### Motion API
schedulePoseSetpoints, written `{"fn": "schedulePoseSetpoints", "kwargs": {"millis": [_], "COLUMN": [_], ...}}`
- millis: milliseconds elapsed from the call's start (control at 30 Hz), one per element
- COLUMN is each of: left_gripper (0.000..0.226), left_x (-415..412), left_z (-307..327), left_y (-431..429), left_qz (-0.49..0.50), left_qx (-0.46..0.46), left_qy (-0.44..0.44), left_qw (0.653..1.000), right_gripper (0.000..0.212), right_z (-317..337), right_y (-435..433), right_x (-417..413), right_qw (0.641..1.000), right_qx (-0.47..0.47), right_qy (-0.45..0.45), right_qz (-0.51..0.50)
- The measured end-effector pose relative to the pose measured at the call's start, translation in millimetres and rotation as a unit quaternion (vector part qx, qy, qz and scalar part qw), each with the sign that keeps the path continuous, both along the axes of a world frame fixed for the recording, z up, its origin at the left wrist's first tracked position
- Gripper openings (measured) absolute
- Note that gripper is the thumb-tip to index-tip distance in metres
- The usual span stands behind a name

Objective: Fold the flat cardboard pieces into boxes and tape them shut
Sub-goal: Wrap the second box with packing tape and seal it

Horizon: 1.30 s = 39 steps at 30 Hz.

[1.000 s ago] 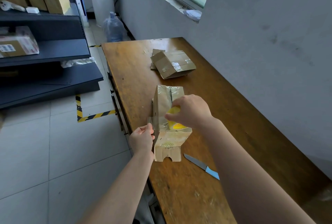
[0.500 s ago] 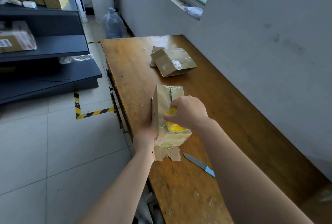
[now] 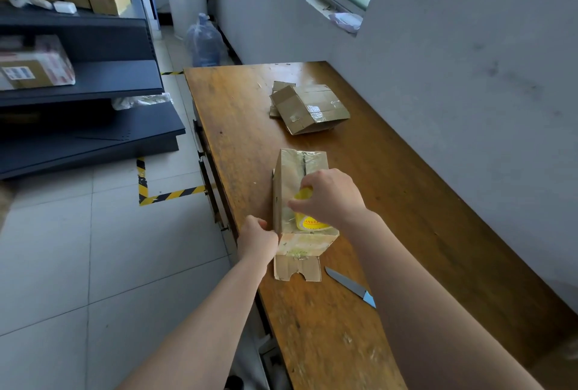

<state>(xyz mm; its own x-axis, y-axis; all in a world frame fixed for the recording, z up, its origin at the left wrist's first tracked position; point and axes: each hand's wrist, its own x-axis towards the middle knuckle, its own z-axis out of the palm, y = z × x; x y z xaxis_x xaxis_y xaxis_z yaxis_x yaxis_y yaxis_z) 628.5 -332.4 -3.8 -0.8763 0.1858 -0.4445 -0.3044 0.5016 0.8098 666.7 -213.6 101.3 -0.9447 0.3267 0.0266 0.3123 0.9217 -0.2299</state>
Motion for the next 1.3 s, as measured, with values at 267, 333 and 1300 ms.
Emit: {"fn": "schedulePoseSetpoints", "kwargs": {"millis": [267,333,1300], "left_gripper": [0.044,0.046,0.041], "left_x": [33.2,30.2,-3.4], "left_z": [0.4,-1.8,-13.7], "left_y": [3.1,2.5,27.1], "left_qz": [-0.038,-0.052,-0.061], "left_qx": [0.071,0.068,0.051], "left_qy": [0.143,0.091,0.149], "left_qw": [0.986,0.992,0.986], "right_gripper": [0.035,0.034,0.053], "right_z": [-1.5,-2.1,-5.8], "right_y": [0.5,1.1,60.8], "right_x": [-0.9,-0.4,23.9], "right_qw": [1.0,1.0,0.987], "right_qx": [0.005,0.0,-0.118], "right_qy": [0.007,0.006,0.041], "right_qz": [0.0,-0.001,-0.104]}}
